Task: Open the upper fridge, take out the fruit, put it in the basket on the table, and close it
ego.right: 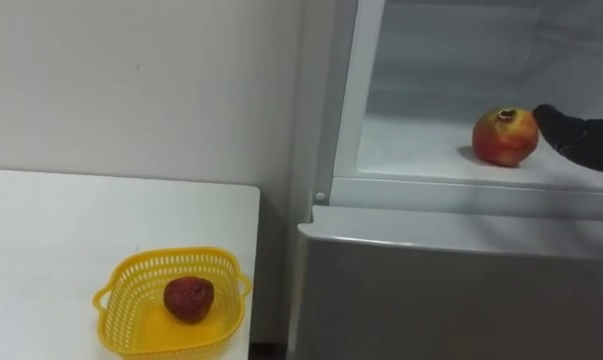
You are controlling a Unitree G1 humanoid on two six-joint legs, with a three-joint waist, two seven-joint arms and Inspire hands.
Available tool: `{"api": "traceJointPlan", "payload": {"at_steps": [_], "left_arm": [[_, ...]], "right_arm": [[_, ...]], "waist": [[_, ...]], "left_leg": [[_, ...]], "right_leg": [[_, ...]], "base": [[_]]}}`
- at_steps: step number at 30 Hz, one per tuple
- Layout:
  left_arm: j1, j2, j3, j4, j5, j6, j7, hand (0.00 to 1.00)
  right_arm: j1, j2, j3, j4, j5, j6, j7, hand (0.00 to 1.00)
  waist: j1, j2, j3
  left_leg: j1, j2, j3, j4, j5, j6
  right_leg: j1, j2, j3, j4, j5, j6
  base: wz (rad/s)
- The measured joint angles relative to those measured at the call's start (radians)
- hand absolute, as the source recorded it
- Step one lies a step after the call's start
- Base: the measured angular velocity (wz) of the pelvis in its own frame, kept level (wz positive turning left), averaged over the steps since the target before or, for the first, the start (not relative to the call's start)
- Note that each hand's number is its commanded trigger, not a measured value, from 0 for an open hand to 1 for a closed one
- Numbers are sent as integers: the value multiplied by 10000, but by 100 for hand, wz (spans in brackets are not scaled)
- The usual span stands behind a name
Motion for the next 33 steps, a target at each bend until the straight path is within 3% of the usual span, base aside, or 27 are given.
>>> {"api": "traceJointPlan", "payload": {"at_steps": [6,11,14,33], "left_arm": [[-1,7,183,-12,1,175,-110,0],[69,15,167,-295,8,320,-109,0],[120,30,177,-460,9,389,-100,0],[133,84,178,-457,26,614,250,0]], "right_arm": [[-1064,-87,421,1156,-2,216,92,0],[-1145,-135,790,1509,203,245,115,0],[-1145,-135,806,1653,332,460,321,0],[-1427,-142,1174,3349,1098,470,859,0]], "waist": [[43,-89,2],[52,-117,-35],[98,-68,-36],[250,64,-47]], "left_leg": [[-182,-1,-57,140,-1,-1],[-355,-11,-290,237,-2,-2],[-398,-12,-320,238,-2,-2],[-488,-29,-524,247,5,-7]], "right_leg": [[-84,-10,-57,3,1,-2],[-92,-34,-292,3,1,-2],[-91,-37,-308,3,1,-2],[-123,-47,-517,3,1,-1]], "base": [[3],[16],[4],[2]]}}
